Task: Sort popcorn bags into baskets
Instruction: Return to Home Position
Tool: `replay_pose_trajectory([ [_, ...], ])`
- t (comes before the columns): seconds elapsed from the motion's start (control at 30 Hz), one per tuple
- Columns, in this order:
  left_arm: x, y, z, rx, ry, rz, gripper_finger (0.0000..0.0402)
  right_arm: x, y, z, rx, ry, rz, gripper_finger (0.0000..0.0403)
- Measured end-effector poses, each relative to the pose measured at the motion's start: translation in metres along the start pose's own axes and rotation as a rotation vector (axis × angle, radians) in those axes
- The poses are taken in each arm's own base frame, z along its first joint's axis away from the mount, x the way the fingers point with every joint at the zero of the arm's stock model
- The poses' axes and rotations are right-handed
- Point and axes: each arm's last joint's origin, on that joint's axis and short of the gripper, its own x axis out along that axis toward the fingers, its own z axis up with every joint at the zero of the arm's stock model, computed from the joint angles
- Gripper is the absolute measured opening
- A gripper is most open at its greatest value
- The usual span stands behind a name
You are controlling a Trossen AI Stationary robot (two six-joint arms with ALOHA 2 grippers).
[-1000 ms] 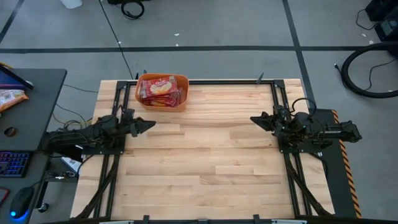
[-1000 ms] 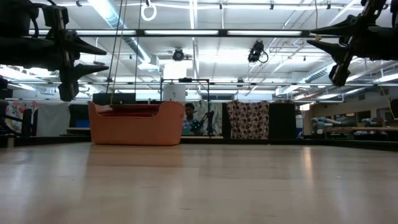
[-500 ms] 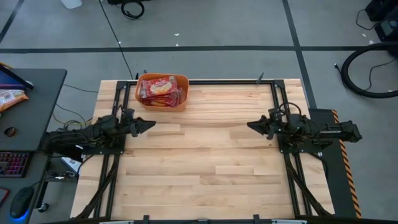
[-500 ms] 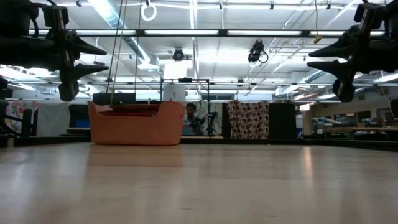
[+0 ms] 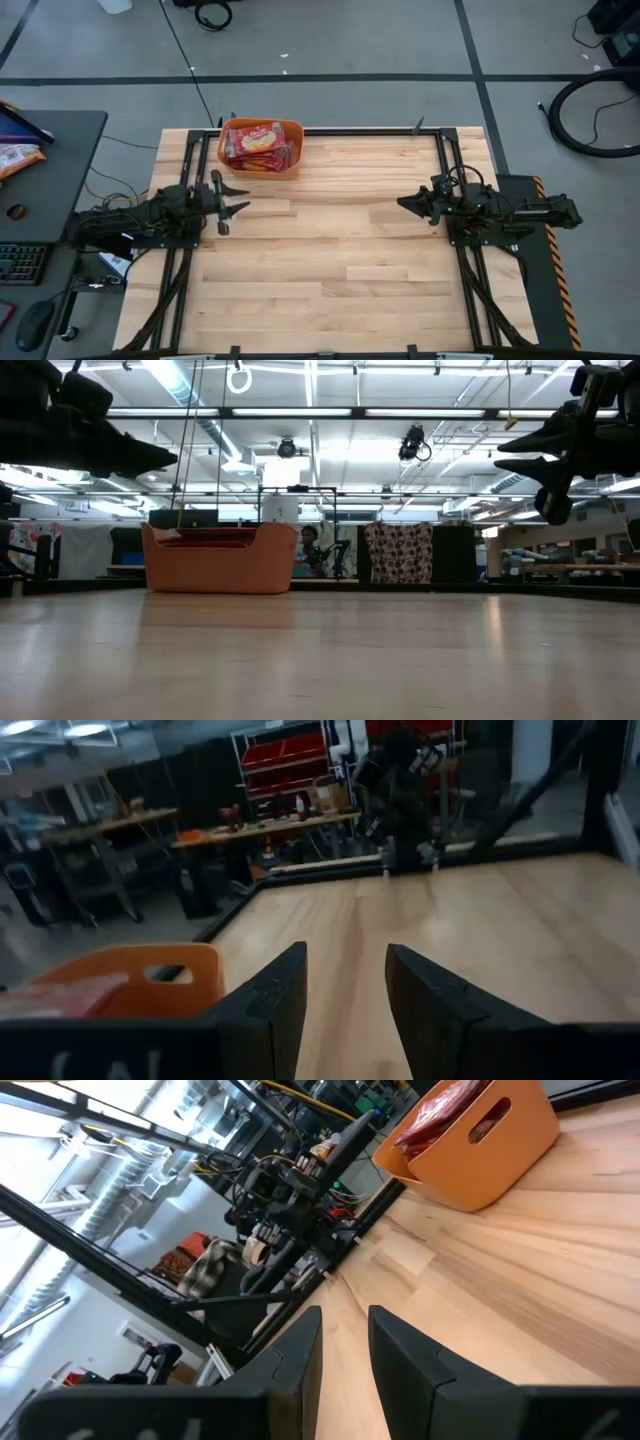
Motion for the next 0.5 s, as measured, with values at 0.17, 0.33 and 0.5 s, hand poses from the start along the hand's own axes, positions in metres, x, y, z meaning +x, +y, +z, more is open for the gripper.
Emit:
replay_pose_trajectory([
  [0.17, 0.0000, 0.0000, 0.0004, 0.030, -0.004, 0.000, 0.0142, 0.0000, 0.0000, 0.0000, 0.000, 0.000, 0.000, 0.0090],
  [0.33, 0.0000, 0.0000, 0.0005, 0.004, -0.005, -0.002, 0.0142, 0.0000, 0.0001, 0.0000, 0.000, 0.000, 0.001, 0.0090],
  [0.5, 0.0000, 0.0000, 0.0006, 0.008, -0.006, -0.001, 0.0142, 0.0000, 0.0001, 0.0000, 0.000, 0.000, 0.001, 0.0090],
])
